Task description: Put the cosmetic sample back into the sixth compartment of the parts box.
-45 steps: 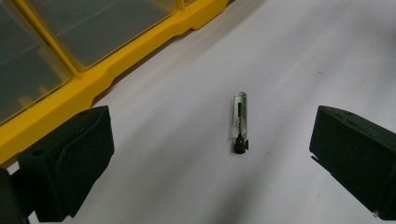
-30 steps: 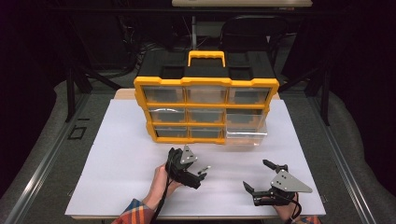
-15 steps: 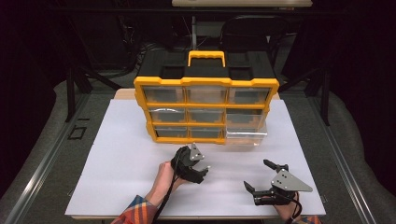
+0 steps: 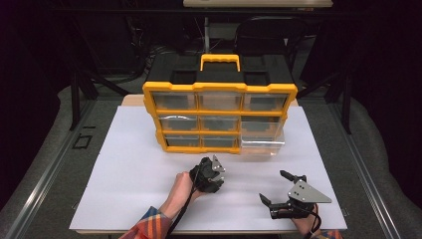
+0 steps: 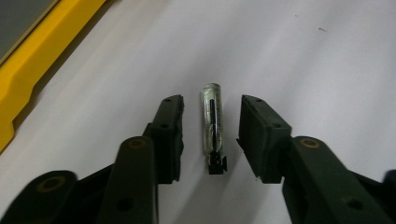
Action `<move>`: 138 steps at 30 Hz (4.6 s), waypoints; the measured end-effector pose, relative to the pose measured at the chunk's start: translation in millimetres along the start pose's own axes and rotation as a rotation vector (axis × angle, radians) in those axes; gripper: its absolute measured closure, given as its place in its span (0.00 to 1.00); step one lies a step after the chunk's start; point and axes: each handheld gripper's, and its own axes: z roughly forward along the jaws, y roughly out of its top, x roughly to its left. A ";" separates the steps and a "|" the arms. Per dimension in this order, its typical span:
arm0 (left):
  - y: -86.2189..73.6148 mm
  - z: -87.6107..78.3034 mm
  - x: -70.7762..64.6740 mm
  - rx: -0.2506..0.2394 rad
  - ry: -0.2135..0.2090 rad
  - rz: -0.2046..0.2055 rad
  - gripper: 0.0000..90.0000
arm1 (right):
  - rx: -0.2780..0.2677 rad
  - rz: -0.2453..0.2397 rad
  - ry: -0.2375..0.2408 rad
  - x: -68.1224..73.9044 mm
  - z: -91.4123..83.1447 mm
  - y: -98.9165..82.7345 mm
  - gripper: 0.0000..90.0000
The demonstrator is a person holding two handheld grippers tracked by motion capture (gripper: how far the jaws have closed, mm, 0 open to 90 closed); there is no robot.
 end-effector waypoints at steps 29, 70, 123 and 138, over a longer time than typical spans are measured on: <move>2.7 6.4 5.9 0.045 -0.056 -0.025 0.90 | 0.014 -0.001 0.006 0.7 0.2 -0.2 0.00; -7.2 -21.1 19.3 -0.115 -0.030 -0.048 0.90 | 0.012 0.003 0.009 0.1 -1.2 -0.8 0.00; 9.5 -68.8 49.9 -0.253 0.033 -0.064 0.90 | -0.003 0.023 0.005 -1.3 -2.3 -1.5 0.00; 26.5 -77.5 47.1 -0.278 0.035 -0.031 0.90 | -0.006 0.024 0.006 -1.1 -2.7 -1.3 0.00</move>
